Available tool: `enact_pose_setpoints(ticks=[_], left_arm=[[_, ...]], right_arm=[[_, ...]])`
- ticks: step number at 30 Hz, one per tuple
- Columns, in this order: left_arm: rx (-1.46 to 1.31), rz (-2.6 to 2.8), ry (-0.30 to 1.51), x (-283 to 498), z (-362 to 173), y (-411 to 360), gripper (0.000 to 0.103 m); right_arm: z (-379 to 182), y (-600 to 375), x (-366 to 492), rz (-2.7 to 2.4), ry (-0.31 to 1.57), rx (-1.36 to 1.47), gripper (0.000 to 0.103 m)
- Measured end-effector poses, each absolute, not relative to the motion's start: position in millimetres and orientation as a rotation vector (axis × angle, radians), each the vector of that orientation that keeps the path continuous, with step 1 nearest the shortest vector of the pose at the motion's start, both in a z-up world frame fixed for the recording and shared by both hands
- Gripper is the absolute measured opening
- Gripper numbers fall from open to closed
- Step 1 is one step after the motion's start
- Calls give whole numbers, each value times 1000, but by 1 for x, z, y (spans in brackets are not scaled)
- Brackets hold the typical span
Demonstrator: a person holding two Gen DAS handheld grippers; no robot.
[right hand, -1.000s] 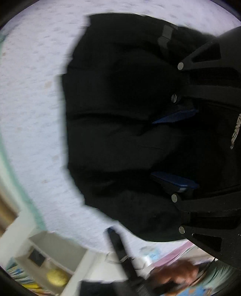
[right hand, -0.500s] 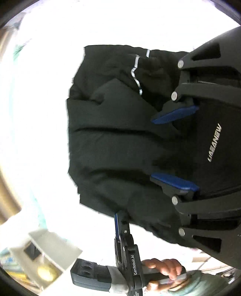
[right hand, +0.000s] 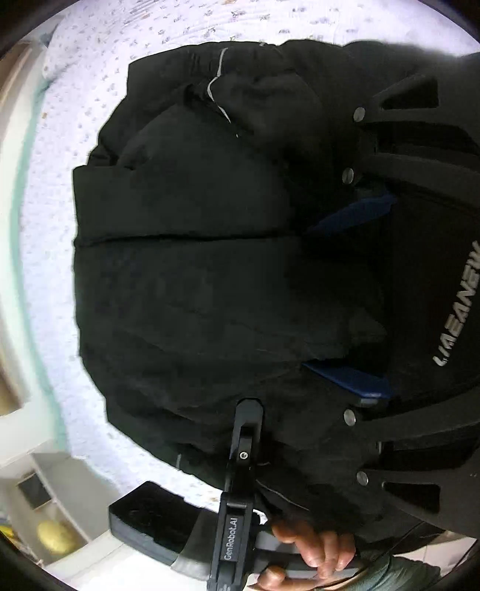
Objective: Fold large clothes
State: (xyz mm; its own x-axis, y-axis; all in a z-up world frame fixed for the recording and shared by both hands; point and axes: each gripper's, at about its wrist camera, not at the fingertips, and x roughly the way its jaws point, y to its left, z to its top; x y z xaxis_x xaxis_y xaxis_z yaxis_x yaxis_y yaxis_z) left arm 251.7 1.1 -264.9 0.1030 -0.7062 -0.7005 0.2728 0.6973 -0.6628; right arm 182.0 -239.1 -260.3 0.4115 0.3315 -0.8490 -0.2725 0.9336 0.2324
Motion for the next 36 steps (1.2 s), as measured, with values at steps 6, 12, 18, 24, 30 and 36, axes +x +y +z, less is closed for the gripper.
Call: enact_pose_setpoints(ticks=[6, 12, 18, 24, 30, 36], left_arm=[[-299, -772, 1196, 238, -247, -11, 23], [-194, -665, 1122, 192, -206, -18, 27], [-36, -522, 924, 96, -142, 13, 65], [-44, -305, 911, 29, -132, 74, 66], [-163, -160, 1009, -8, -178, 155, 66], [-213, -136, 1023, -20, -203, 196, 66]], right_arm=[[-259, -223, 165, 368, 967, -18, 91], [-233, -250, 104, 304, 884, 90, 90], [-192, -306, 22, 198, 808, 157, 90], [-161, -374, -31, 63, 821, 203, 99], [-185, -378, -44, -46, 993, 34, 99], [-193, -364, -48, -63, 998, -30, 93]])
